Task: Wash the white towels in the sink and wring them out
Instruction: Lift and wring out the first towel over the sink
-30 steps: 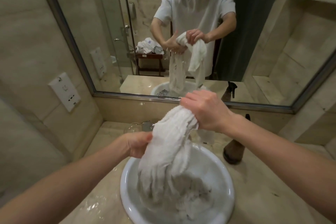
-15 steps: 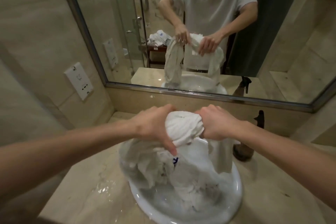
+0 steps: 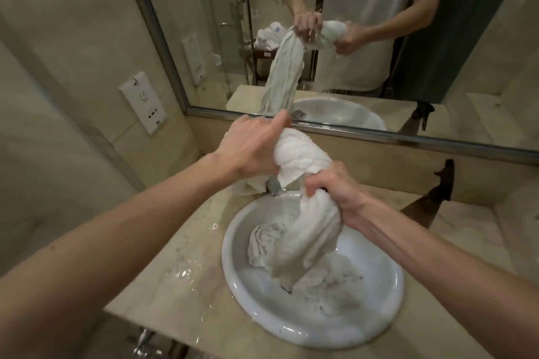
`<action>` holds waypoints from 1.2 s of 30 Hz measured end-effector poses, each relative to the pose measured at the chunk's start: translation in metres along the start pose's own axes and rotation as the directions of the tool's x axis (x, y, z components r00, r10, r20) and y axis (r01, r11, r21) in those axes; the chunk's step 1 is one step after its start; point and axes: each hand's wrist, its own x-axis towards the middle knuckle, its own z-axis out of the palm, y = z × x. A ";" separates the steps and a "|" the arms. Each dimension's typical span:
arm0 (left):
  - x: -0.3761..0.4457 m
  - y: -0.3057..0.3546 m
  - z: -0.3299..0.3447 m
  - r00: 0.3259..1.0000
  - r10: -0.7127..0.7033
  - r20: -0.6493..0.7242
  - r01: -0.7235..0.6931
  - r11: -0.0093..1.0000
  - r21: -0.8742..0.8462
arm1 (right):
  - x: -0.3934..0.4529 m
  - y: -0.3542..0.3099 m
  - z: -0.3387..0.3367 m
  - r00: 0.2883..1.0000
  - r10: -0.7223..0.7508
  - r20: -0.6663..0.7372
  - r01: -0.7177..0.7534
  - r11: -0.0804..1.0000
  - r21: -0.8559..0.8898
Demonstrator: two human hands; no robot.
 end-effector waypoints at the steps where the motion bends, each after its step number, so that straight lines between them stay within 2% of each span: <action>1: 0.001 0.001 0.002 1.000 -0.018 -0.018 0.017 1.000 -0.008 | 0.000 0.000 0.004 1.000 -0.007 -0.023 0.008 0.998 0.061; 8: -0.001 0.006 0.020 0.977 -0.116 -0.180 0.101 0.991 -0.092 | 0.007 0.007 0.022 0.996 0.053 -0.069 -0.027 0.942 0.336; 14: -0.005 0.001 0.033 0.946 -0.112 -0.304 0.082 0.991 -0.107 | 0.008 0.010 0.036 0.991 0.093 -0.092 -0.048 0.913 0.406; 17: -0.008 -0.001 0.042 0.897 -0.139 -0.419 0.091 0.987 -0.132 | 0.008 0.009 0.043 0.991 0.069 -0.118 -0.011 0.902 0.432; 21: -0.010 0.001 0.048 0.792 -0.188 -0.580 0.082 0.975 -0.205 | 0.008 0.008 0.052 0.987 0.049 -0.154 0.026 0.894 0.446; 27: -0.014 0.012 0.041 0.736 -0.344 -0.583 0.156 0.924 -0.348 | 0.009 0.006 0.060 0.981 0.037 -0.192 0.052 0.898 0.438; 31: -0.019 0.013 0.038 0.772 -0.393 -0.499 0.210 0.899 -0.384 | 0.008 0.007 0.059 0.980 0.012 -0.197 0.073 0.907 0.415; 36: -0.025 0.000 0.031 0.905 -0.254 -0.341 0.164 0.948 -0.273 | 0.004 0.010 0.044 0.993 -0.023 -0.115 0.057 0.952 0.301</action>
